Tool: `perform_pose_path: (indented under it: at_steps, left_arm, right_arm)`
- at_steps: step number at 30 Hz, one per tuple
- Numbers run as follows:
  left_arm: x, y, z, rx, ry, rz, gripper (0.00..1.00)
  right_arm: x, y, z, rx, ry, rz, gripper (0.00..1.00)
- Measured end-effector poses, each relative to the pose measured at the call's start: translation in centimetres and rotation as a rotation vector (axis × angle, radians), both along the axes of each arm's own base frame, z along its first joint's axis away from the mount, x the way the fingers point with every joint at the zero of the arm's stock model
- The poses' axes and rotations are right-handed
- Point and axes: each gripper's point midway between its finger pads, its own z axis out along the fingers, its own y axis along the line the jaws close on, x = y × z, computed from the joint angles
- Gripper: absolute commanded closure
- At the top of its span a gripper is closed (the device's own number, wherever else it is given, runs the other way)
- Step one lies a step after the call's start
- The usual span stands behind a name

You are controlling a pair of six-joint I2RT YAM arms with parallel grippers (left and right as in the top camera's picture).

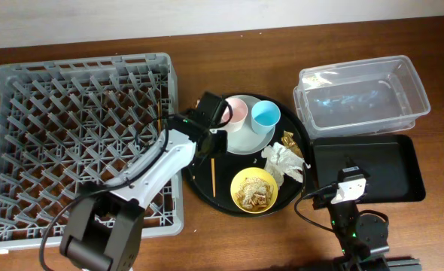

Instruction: Sort waste into correct bins and load items into the dishwasher rack

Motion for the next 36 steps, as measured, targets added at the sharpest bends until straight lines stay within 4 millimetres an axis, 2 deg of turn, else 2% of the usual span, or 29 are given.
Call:
perform_pose_path:
  at_steps: [10, 11, 12, 14, 16, 21, 23, 24, 25, 26, 27, 28, 29, 30, 31, 32, 36]
  left_arm:
    - [1.3, -0.1, -1.4, 0.018, -0.087, 0.021, 0.75]
    - [1.3, -0.1, -2.4, 0.029, -0.072, 0.021, 0.82]
    - [1.1, 0.1, -4.4, 0.055, -0.037, 0.020, 0.87]
    - [0.8, 0.3, -5.6, 0.071, -0.014, 0.026, 0.94]
    - [0.9, 0.3, -5.6, 0.071, -0.016, 0.030, 0.99]
    - [0.3, 0.8, -5.3, 0.096, 0.013, 0.035, 0.99]
    - [1.1, 1.1, -1.0, 0.108, -0.036, 0.050, 0.99]
    - [2.1, 1.6, 3.8, 0.099, -0.126, 0.073, 0.99]
    - [2.5, 1.9, 6.4, 0.092, -0.177, 0.089, 0.99]
    - [2.6, 3.2, 10.2, 0.082, -0.248, 0.122, 0.99]
    - [2.6, 4.7, 12.6, 0.079, -0.290, 0.157, 0.99]
    - [2.2, 6.6, 12.8, 0.106, -0.269, 0.189, 0.99]
    - [1.8, 8.2, 12.2, 0.140, -0.225, 0.210, 0.99]
    - [1.3, 10.7, 11.2, 0.188, -0.166, 0.248, 0.99]
    - [1.5, 11.9, 10.7, 0.205, -0.141, 0.257, 0.99]
    - [1.4, 12.1, 10.1, 0.205, -0.112, 0.236, 0.99]
    - [1.7, 12.2, 5.2, 0.213, 0.039, 0.174, 0.99]
  right_arm:
    - [0.0, 0.0, 0.0, 0.000, 0.000, 0.000, 0.01]
    - [0.0, 0.0, 0.0, 0.000, 0.000, 0.000, 0.02]
    - [0.0, 0.0, 0.0, 0.000, 0.000, 0.000, 0.01]
    - [0.0, 0.0, 0.0, 0.000, 0.000, 0.000, 0.01]
    - [0.0, 0.0, 0.0, 0.000, 0.000, 0.000, 0.01]
    - [0.0, 0.0, 0.0, 0.000, 0.000, 0.000, 0.01]
    - [0.0, 0.0, 0.0, 0.000, 0.000, 0.000, 0.01]
    - [0.0, 0.0, 0.0, 0.000, 0.000, 0.000, 0.01]
    - [0.0, 0.0, 0.0, 0.000, 0.000, 0.000, 0.01]
    - [0.0, 0.0, 0.0, 0.001, 0.000, 0.000, 0.01]
    - [0.0, 0.0, 0.0, 0.000, 0.000, 0.000, 0.01]
    - [0.0, 0.0, 0.0, 0.000, 0.000, 0.000, 0.01]
    - [0.0, 0.0, 0.0, 0.000, 0.000, 0.000, 0.01]
    - [0.0, 0.0, 0.0, 0.000, 0.000, 0.000, 0.01]
    - [0.0, 0.0, 0.0, 0.000, 0.000, 0.000, 0.01]
    - [0.0, 0.0, 0.0, 0.000, 0.000, 0.000, 0.01]
    - [0.0, 0.0, 0.0, 0.000, 0.000, 0.000, 0.01]
